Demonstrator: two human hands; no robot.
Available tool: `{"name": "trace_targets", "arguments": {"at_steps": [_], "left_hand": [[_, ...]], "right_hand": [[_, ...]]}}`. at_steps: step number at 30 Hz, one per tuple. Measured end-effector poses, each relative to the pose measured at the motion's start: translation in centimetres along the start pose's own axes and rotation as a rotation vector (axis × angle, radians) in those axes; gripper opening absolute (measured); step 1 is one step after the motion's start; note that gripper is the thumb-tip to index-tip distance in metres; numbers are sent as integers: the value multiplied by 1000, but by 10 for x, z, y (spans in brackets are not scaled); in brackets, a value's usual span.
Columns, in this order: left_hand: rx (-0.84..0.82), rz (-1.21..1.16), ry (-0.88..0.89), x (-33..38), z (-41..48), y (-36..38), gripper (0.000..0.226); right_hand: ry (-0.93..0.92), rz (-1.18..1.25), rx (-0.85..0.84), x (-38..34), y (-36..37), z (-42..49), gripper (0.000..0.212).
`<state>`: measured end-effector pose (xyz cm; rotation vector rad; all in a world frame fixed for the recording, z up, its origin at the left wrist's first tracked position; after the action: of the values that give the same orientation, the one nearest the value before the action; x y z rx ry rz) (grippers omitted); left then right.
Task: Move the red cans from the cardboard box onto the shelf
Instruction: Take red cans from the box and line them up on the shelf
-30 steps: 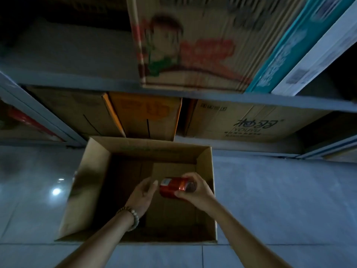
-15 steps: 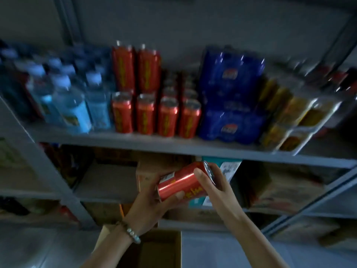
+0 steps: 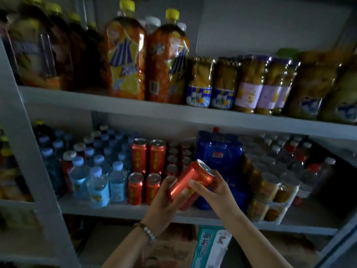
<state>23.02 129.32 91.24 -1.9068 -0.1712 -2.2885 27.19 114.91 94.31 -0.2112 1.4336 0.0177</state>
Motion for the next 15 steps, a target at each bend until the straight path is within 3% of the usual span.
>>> {"name": "trace_targets", "arguments": {"at_steps": [4, 8, 10, 15], "left_hand": [[-40, 165, 62, 9, 37, -32, 27], [129, 698, 318, 19, 96, -85, 60], [130, 860, 423, 20, 124, -100, 61], [56, 1183, 417, 3, 181, -113, 73]], "right_hand": [[-53, -100, 67, -7, 15, 29, 69], [-33, -149, 151, 8, 27, 67, 64], [-3, -148, 186, 19, 31, 84, 64], [32, -142, 254, 44, 45, 131, 67]]}}
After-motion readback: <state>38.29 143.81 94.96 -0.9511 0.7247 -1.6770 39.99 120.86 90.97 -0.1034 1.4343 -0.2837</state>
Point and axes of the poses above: each hand's wrist, its own z-axis towards the middle knuckle, its own y-axis out of the palm, x = y × z, the point moved 2 cm from there along z, towards the middle knuckle, and after that the axes turned 9 degrees about x, right-handed, at the moved point
